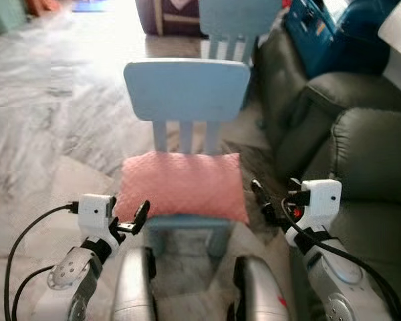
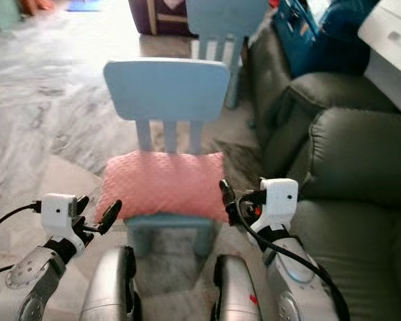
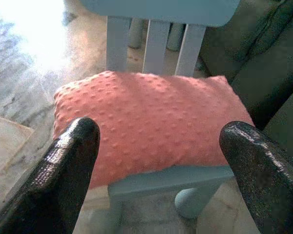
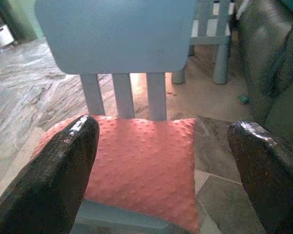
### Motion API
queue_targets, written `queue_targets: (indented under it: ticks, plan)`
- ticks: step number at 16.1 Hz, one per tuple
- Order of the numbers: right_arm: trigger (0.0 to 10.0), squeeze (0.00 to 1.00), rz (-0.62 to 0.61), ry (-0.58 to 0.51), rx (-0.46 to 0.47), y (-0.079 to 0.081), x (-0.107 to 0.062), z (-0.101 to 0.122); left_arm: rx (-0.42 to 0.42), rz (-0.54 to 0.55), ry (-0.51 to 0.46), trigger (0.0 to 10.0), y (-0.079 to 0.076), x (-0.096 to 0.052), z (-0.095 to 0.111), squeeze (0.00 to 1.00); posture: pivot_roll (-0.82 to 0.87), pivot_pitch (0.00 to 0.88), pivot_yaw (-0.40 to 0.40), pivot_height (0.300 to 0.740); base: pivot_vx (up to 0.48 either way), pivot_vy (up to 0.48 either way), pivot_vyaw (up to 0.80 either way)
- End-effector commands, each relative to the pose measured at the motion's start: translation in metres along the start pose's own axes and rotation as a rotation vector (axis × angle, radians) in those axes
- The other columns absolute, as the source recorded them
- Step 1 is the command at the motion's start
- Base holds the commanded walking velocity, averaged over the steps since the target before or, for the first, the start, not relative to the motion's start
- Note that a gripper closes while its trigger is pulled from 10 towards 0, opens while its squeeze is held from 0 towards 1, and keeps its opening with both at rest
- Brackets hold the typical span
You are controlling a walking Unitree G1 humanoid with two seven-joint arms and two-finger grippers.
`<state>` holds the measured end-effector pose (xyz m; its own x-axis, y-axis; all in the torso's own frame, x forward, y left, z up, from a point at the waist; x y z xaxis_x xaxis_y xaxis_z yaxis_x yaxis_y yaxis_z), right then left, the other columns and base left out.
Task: Move the pillow to the sofa
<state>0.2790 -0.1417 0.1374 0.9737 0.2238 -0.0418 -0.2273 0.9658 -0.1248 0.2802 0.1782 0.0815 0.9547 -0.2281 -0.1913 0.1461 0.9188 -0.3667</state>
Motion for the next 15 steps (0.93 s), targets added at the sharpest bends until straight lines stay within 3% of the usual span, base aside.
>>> queue_targets:
  ticks: [1, 5, 8, 10, 11, 13, 15]
  plan:
    - [10.0, 0.00, -0.009, -0.012, -0.005, -0.003, -0.001, 0.003, 0.023, 0.025, 0.004, 10.0, 0.004, 0.001, 0.002, 0.00, -0.13, 0.192, -0.023, 0.601, 0.000, 0.000, 0.00]
    - [10.0, 0.00, 0.016, -0.013, -0.008, -0.002, 0.005, 0.003, 0.018, 0.093, 0.025, 10.0, 0.020, -0.001, -0.003, 0.00, -0.13, 0.200, -0.027, 0.601, 0.000, 0.000, 0.00]
    - [10.0, 0.00, 0.102, -0.013, 0.004, -0.001, 0.026, 0.006, 0.014, 0.161, 0.081, 10.0, 0.045, 0.005, -0.006, 0.00, -0.12, 0.214, -0.025, 0.601, 0.000, 0.000, 0.00]
    - [10.0, 0.00, 0.176, 0.018, 0.059, 0.006, 0.049, -0.001, -0.004, 0.269, 0.135, 10.0, 0.083, 0.011, -0.012, 0.00, -0.10, 0.236, -0.027, 0.601, 0.000, 0.000, 0.00]
    - [10.0, 0.00, 0.206, 0.037, 0.067, 0.012, 0.057, -0.004, -0.014, 0.302, 0.132, 10.0, 0.094, 0.014, -0.012, 0.00, -0.10, 0.241, -0.026, 0.601, 0.000, 0.000, 0.00]
    - [10.0, 0.00, 0.223, 0.031, 0.099, 0.022, 0.070, -0.001, -0.043, 0.339, 0.135, 10.0, 0.108, 0.021, -0.010, 0.00, -0.11, 0.273, -0.028, 0.601, 0.000, 0.000, 0.00]
    - [10.0, 0.00, 0.231, 0.033, 0.149, 0.029, 0.072, 0.000, -0.033, 0.351, 0.142, 10.0, 0.115, 0.023, -0.008, 0.00, -0.12, 0.304, -0.029, 0.601, 0.000, 0.000, 0.00]
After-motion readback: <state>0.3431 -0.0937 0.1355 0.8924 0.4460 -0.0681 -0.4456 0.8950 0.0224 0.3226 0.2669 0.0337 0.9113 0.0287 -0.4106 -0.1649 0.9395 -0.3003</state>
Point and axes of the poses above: a point about 5 cm out from each wrist's last joint towards the gripper, its own x axis pointing out of the wrist towards the gripper, its own z axis along the axis of the wrist's last joint, y = z × x, the point moved 4 cm from there along x, pointing out of the wrist towards the gripper, and after that the axes turned 15 degrees about -x, right-handed, at the moved point
